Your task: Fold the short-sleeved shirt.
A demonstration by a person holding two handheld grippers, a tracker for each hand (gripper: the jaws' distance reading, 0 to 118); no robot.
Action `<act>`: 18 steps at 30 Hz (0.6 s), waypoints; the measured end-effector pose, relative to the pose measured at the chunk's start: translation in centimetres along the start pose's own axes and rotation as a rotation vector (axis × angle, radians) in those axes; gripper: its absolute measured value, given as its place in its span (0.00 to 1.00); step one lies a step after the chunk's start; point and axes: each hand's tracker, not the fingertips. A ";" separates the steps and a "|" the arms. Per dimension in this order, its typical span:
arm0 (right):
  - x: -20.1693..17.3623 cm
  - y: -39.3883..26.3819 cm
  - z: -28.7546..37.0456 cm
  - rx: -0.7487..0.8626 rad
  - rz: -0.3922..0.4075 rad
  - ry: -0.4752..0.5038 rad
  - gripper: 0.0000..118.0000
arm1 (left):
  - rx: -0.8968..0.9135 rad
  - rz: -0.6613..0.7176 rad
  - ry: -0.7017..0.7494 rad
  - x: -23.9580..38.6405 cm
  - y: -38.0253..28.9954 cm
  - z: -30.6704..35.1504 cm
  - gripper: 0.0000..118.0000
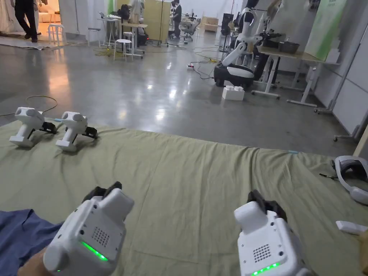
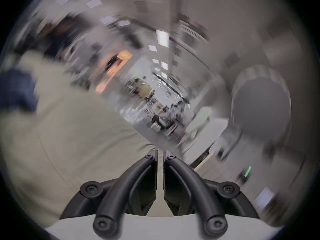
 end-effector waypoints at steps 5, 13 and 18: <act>-1.0 -0.9 0.7 0.006 0.177 0.059 0.07 | -0.014 -0.252 -0.027 1.6 -1.3 0.0 0.01; 2.6 0.3 1.9 -0.084 -0.496 0.026 0.07 | -0.046 0.604 -0.046 -2.6 -1.9 0.2 0.01; 3.7 0.5 2.0 -0.154 -0.936 0.002 0.07 | 0.008 1.002 -0.013 -3.5 -2.5 1.0 0.01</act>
